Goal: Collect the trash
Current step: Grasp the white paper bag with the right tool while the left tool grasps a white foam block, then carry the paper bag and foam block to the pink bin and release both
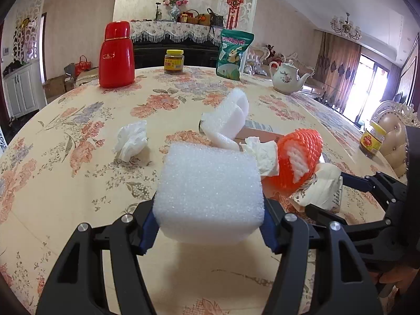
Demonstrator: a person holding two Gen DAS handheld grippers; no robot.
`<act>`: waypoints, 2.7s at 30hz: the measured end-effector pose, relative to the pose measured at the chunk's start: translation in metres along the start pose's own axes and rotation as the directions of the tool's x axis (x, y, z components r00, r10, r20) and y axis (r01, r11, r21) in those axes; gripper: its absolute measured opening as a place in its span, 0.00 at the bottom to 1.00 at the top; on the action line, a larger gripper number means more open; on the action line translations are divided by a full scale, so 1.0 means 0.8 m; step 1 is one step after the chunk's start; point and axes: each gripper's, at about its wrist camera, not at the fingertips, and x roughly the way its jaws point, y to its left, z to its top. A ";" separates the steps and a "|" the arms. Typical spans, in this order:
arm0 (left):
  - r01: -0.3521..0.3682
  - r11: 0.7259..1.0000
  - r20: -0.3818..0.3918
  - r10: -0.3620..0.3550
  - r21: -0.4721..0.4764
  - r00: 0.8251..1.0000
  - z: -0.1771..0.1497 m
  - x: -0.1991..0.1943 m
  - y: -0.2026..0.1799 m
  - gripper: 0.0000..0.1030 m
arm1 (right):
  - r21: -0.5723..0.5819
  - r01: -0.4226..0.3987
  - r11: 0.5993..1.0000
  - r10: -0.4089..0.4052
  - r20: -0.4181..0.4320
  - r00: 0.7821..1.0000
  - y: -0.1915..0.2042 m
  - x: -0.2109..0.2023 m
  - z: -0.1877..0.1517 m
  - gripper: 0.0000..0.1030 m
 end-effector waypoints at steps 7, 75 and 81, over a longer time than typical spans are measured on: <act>0.008 1.000 0.003 -0.008 -0.018 1.000 0.000 0.001 0.005 0.60 | 0.082 -0.095 0.992 0.093 0.029 0.995 -0.012 -0.012 -0.004 0.76; -0.479 0.806 0.194 0.561 -0.347 0.805 -0.163 -0.413 0.326 0.60 | -0.261 -0.574 0.776 0.622 0.173 0.763 0.400 -0.129 0.090 0.77; -0.546 0.751 0.133 0.624 -0.371 0.770 -0.174 -0.434 0.409 0.60 | -0.358 -0.634 0.685 0.707 0.115 0.698 0.497 -0.119 0.107 0.77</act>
